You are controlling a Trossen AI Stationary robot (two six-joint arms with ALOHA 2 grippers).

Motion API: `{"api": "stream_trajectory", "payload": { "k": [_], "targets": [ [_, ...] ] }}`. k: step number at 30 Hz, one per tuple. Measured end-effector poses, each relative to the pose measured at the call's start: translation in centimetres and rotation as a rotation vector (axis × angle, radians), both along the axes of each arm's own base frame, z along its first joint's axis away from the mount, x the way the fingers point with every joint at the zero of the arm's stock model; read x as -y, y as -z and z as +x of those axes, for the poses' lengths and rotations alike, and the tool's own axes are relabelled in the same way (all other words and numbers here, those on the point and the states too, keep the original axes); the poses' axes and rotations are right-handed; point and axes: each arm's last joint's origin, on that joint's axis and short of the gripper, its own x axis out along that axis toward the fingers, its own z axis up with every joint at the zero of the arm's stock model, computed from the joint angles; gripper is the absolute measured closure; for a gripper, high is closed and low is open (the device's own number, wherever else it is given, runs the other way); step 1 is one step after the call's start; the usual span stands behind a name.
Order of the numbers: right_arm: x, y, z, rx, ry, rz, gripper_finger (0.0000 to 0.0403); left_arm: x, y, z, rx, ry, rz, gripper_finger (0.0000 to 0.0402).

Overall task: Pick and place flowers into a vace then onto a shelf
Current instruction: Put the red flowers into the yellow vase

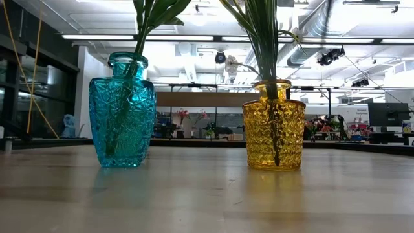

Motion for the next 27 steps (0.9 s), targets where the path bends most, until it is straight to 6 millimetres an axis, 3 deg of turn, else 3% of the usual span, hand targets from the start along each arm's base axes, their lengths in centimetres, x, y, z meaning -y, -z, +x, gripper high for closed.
{"api": "stream_trajectory", "payload": {
  "k": [8, 27],
  "targets": [
    [-0.2, 1.6, 0.6, 0.122, 0.017, -0.019, 0.0402, 0.0, 0.0, 0.0, 0.003, 0.004, -0.004, 0.0273],
    [0.0, 3.3, 3.1, 0.057, 0.014, -0.056, 0.0402, 0.0, 0.0, 0.0, -0.002, -0.005, 0.001, 0.0273]
  ]
}}
